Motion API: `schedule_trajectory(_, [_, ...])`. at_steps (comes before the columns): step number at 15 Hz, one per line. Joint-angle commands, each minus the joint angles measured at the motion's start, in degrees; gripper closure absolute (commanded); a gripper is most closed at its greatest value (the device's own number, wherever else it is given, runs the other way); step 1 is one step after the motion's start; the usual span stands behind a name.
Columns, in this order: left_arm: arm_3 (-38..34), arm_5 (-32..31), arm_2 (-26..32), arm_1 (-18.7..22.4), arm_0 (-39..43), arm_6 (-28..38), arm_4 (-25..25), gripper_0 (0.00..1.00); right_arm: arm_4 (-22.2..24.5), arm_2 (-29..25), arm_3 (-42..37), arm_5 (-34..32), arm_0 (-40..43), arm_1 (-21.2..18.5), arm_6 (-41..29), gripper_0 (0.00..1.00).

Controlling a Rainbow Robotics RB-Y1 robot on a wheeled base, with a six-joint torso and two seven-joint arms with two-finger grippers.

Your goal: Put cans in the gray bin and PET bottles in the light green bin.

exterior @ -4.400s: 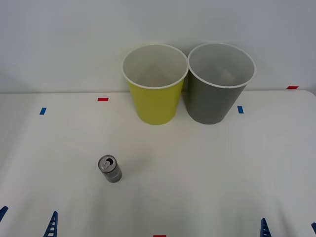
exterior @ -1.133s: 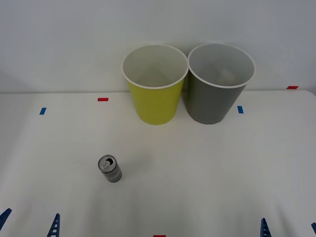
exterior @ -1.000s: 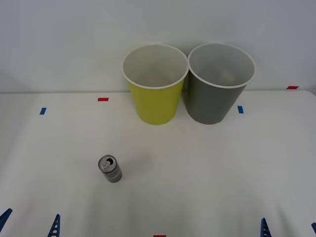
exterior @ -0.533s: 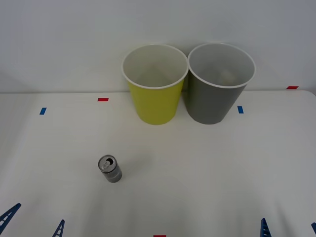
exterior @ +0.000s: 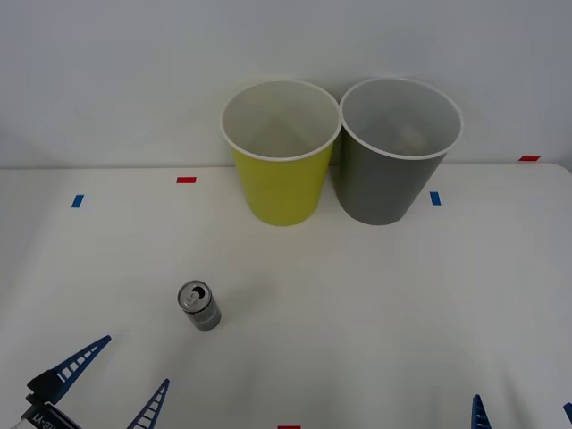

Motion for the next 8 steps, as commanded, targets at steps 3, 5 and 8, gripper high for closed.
schedule_trajectory(3, [5.53,0.01,-8.06,1.85,-11.39,-0.01,2.95,0.0,0.0,0.0,0.0,0.0,0.0,0.0,0.0,0.0])
schedule_trajectory(5, [7.37,0.01,-10.79,2.29,-15.0,-0.01,3.92,0.0,0.0,0.0,0.0,0.0,0.0,0.0,0.0,0.0])
schedule_trajectory(8, [9.48,0.09,-13.69,2.2,-19.39,0.17,4.97,0.0,0.0,0.0,0.0,0.0,0.0,0.0,0.0,0.0])
